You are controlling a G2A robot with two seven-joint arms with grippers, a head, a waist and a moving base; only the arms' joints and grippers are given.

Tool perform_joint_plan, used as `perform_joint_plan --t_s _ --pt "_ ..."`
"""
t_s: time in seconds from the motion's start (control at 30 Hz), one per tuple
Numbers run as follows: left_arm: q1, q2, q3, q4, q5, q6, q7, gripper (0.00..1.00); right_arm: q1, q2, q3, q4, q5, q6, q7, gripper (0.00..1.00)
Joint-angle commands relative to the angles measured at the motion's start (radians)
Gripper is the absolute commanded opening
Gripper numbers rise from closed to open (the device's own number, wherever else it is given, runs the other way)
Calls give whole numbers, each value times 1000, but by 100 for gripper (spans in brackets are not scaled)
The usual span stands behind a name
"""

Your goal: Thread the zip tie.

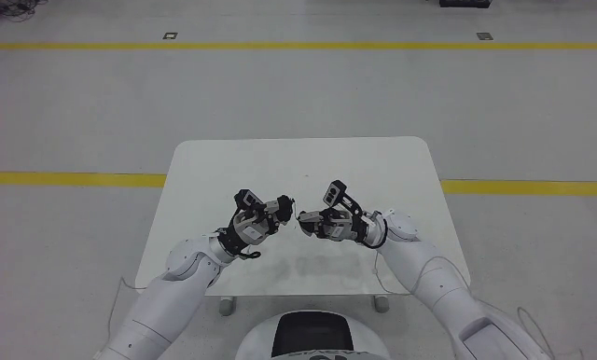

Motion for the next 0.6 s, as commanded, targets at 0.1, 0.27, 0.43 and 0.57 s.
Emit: perform_joint_plan --t_s 0.1,0.27,0.43,0.57 --pt "0 0 0 0 0 0 0 0 1 -1 -1 3 -4 1 -1 0" --pt "0 0 0 0 0 0 0 0 3 -2 -2 7 -6 3 0 0" --pt "0 0 0 0 0 0 0 0 4 -4 -4 11 -8 4 0 0" --pt "0 0 0 0 0 0 0 0 5 -7 -10 14 -11 6 -1 0"
